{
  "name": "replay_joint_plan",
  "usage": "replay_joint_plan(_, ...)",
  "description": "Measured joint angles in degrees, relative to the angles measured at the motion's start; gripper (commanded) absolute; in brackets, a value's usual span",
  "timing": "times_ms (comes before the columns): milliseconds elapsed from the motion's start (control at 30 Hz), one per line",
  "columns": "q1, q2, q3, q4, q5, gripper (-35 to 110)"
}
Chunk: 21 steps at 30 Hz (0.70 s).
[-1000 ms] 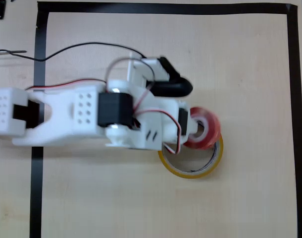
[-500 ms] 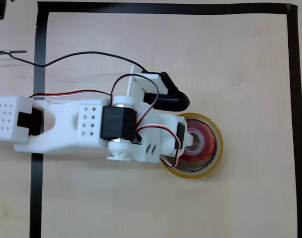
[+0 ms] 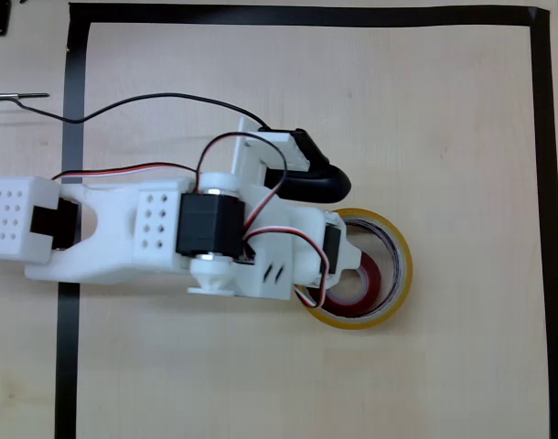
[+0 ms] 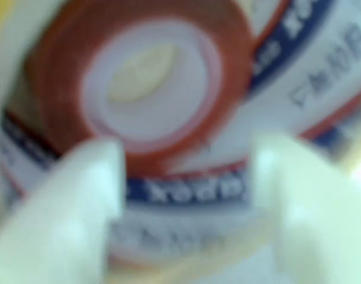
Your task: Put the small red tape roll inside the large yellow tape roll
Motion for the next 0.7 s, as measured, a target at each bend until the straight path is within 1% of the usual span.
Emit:
replay_joint_plan(67, -0.9, 4.1, 0.0, 2.9, 0.0, 6)
replay_joint_plan(167, -3.8, 13.4, 2.0, 6.5, 0.0, 5)
replay_joint_plan(367, -8.1, 38.6, 27.3, 7.5, 0.3, 5)
replay_joint_plan(500, -8.4, 53.9, 42.1, 7.2, 1.2, 0)
replay_joint_plan(600, -6.1, 67.2, 54.9, 2.4, 1.3, 0)
replay_joint_plan(700, -2.5, 83.8, 73.1, -6.6, 1.3, 0)
